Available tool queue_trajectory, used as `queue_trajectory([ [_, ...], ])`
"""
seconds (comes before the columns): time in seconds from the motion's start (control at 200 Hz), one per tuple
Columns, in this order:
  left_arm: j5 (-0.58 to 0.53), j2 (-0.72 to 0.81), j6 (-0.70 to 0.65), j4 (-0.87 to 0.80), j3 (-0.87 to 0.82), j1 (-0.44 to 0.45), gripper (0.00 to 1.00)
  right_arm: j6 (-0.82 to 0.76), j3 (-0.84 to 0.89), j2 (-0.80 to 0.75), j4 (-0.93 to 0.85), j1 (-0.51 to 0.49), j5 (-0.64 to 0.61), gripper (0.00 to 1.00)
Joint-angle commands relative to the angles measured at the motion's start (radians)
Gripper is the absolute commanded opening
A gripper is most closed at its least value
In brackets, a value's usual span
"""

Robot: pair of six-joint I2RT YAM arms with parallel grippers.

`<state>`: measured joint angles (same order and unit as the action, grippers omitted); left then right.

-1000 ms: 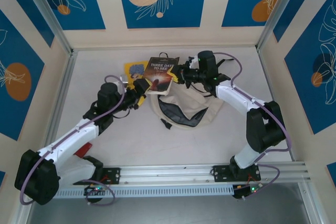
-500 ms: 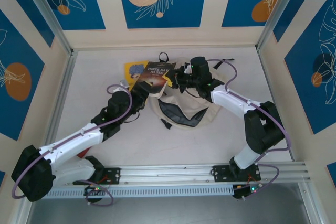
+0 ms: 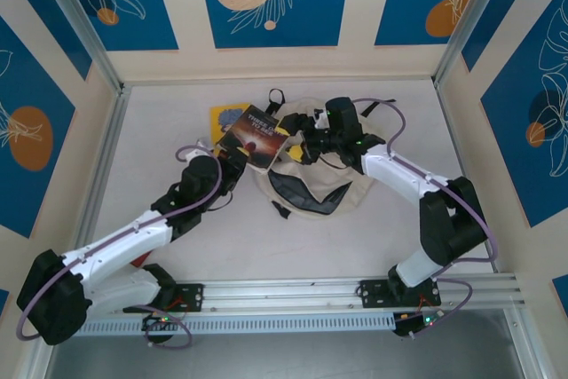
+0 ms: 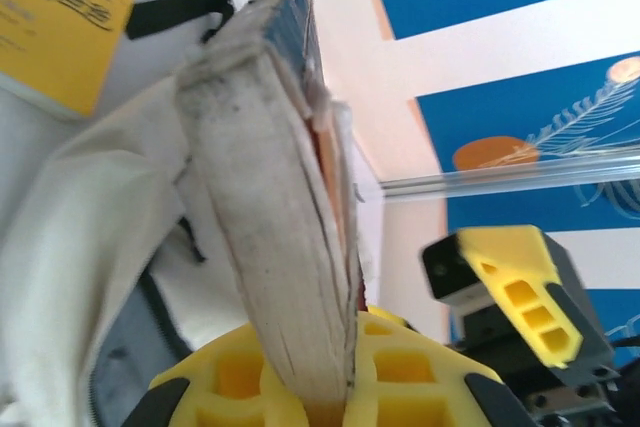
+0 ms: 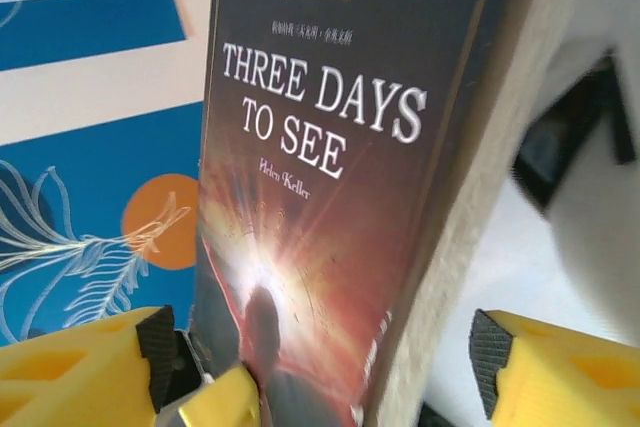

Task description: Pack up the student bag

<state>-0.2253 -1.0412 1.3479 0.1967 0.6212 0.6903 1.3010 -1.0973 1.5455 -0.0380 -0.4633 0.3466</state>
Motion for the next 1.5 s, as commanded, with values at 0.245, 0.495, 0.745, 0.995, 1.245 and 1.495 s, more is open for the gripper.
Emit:
queue_trajectory([
  [0.245,-0.072,0.187,-0.258,-0.564,0.175,-0.140,0.00,-0.660,-0.166,0.007,-0.709,0.021,-0.166,0.80],
  [0.495,0.004,0.179,-0.384,-0.745,0.295,-0.217,0.00,-0.680,-0.199,0.079,-0.723,-0.019,-0.149,0.73],
  [0.745,0.104,0.167,-0.431,-0.765,0.327,-0.245,0.00,-0.680,-0.246,0.136,-0.722,-0.034,-0.144,0.55],
  [0.995,0.168,0.174,-0.439,-0.776,0.333,-0.245,0.00,-0.629,-0.272,0.141,-0.754,-0.023,-0.236,0.20],
  [1.245,0.198,0.178,-0.461,-0.830,0.382,-0.250,0.00,-0.598,-0.369,0.109,-0.756,-0.015,-0.339,0.00],
  [1.495,0.244,0.209,-0.474,-0.807,0.344,-0.251,0.00,-0.606,-0.609,0.183,-0.803,-0.011,-0.360,0.00],
])
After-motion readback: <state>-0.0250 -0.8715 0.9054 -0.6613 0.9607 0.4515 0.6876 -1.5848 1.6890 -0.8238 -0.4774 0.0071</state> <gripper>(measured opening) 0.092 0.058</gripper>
